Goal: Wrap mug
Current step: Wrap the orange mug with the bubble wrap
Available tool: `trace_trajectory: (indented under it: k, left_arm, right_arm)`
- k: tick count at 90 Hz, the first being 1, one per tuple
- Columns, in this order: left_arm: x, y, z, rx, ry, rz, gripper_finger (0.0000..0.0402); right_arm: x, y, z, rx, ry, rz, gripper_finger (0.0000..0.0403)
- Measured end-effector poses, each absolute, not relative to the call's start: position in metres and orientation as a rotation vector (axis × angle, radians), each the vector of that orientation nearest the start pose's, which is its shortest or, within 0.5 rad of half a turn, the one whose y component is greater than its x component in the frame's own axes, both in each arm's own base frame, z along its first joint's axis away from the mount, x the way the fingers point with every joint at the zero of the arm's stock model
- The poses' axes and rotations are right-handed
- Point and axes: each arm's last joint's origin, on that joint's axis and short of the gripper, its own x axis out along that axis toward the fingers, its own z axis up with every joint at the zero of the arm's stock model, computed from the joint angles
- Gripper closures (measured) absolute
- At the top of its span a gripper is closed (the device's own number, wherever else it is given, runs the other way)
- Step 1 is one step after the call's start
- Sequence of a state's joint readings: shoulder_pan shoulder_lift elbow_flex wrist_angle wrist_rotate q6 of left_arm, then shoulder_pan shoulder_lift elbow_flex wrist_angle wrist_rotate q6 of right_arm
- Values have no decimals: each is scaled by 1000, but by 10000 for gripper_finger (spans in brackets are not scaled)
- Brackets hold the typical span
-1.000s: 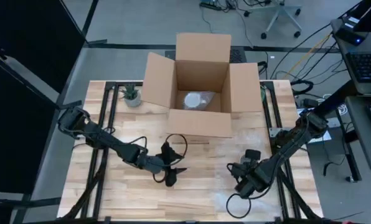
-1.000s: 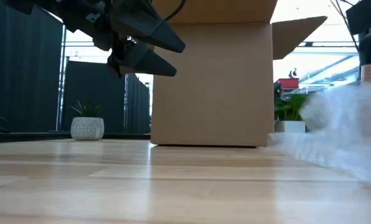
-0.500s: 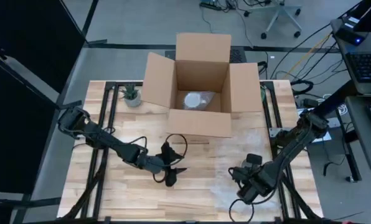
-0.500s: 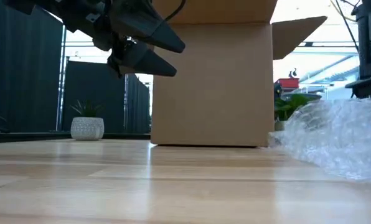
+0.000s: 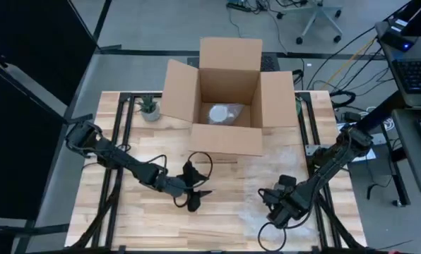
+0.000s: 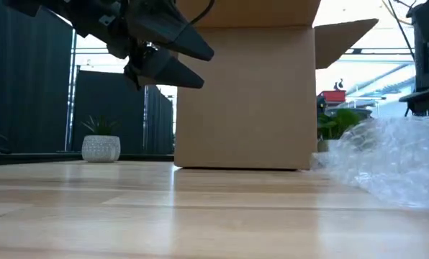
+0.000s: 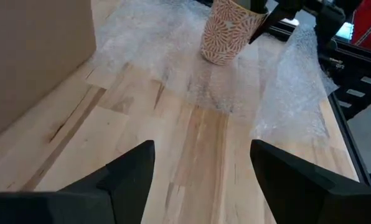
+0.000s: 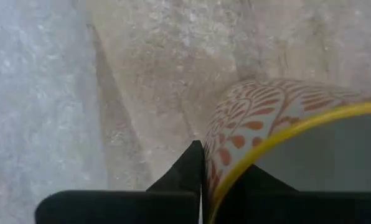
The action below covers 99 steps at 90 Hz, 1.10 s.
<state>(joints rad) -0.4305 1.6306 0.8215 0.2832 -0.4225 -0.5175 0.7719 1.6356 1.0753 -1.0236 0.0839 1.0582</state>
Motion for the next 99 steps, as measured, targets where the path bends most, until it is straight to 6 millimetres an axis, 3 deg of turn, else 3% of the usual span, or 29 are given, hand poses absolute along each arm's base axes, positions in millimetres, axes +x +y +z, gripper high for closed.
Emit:
trace_trajectory:
  k: [20, 47, 67, 99]
  left_arm:
    - [305, -127, 184, -290, 466, 115, 149]
    - [304, -127, 184, -290, 466, 113, 149]
    - [304, -127, 184, -290, 466, 112, 149]
    - [304, -127, 184, -290, 467, 110, 149]
  right_arm:
    - [199, 190, 189, 196, 1503, -291, 353]
    - [201, 193, 195, 218, 1499, -288, 249]
    - [203, 196, 222, 185, 1517, -296, 209]
    - [201, 203, 265, 146, 1525, -285, 208]
